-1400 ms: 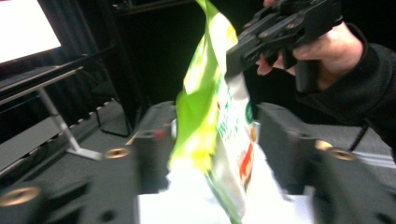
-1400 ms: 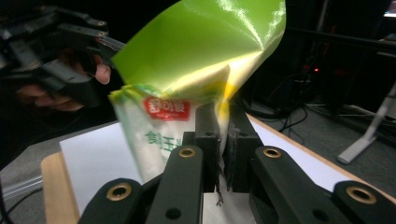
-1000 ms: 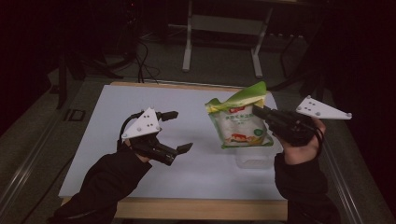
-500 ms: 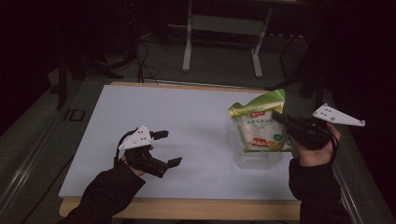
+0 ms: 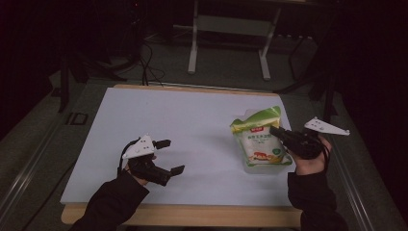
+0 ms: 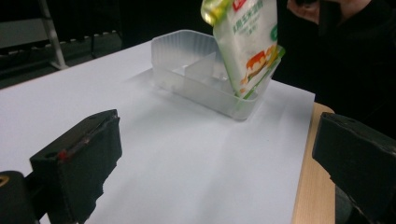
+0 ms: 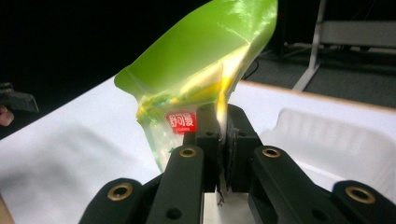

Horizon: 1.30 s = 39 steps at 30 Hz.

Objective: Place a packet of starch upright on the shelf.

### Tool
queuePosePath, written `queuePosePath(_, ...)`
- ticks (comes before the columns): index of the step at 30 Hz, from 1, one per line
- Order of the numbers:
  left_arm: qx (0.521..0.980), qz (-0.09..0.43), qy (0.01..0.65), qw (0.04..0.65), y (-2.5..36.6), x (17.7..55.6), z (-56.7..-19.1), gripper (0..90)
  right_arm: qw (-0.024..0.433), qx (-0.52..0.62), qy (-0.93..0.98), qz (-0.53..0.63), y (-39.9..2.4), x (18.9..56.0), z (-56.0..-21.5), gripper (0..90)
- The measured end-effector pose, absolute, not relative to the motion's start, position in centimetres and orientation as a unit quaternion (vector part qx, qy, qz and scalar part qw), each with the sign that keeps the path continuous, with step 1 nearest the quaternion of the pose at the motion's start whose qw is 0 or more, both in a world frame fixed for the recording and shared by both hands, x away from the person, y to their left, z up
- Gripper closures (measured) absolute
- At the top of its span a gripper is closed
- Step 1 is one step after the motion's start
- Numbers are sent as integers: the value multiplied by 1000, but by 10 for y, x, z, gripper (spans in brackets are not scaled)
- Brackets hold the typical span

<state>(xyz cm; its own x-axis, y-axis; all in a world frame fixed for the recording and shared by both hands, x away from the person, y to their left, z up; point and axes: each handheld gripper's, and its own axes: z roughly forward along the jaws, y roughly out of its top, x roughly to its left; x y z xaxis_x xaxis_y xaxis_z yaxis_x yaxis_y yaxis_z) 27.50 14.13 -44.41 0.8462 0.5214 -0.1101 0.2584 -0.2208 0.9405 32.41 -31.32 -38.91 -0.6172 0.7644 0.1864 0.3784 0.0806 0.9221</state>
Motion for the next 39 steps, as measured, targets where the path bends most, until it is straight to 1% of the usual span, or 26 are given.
queuePosePath(5,772,113,256,571,142,276,-450,20,157,414,707,552,-321,323,-406,863)
queuePosePath(10,768,109,263,574,144,277,-456,20,164,420,711,540,-330,316,-413,863)
queuePosePath(14,769,105,266,572,146,278,-461,20,156,441,707,531,-344,314,-430,864)
queuePosePath(18,768,107,268,572,146,278,-463,20,158,458,694,533,-359,310,-438,864)
queuePosePath(20,769,107,267,571,147,278,-464,20,174,462,695,523,-364,307,-441,864)
queuePosePath(22,768,106,267,573,147,278,-467,20,173,471,688,523,-371,306,-446,862)
queuePosePath(27,765,110,262,577,147,279,-468,20,176,472,688,523,-372,304,-448,857)
queuePosePath(29,765,121,253,579,147,277,-467,20,190,470,699,505,-369,303,-446,787)
queuePosePath(31,767,132,246,578,147,275,-466,20,202,467,703,497,-367,300,-444,651)
queuePosePath(33,767,142,242,578,150,274,-466,20,210,465,710,485,-366,296,-442,546)
queuePosePath(34,767,142,242,578,150,274,-466,20,210,465,710,485,-366,296,-442,546)
queuePosePath(35,763,147,244,580,152,273,-466,20,229,458,714,477,-366,290,-438,481)
queuePosePath(36,759,145,248,584,154,273,-466,20,235,457,714,476,-366,288,-436,461)
queuePosePath(37,759,145,248,584,154,273,-466,20,235,457,714,476,-366,288,-436,461)
queuePosePath(38,757,143,250,586,155,273,-466,20,243,453,711,480,-365,284,-433,393)
queuePosePath(39,757,143,250,586,155,273,-466,20,243,453,711,480,-365,284,-433,393)
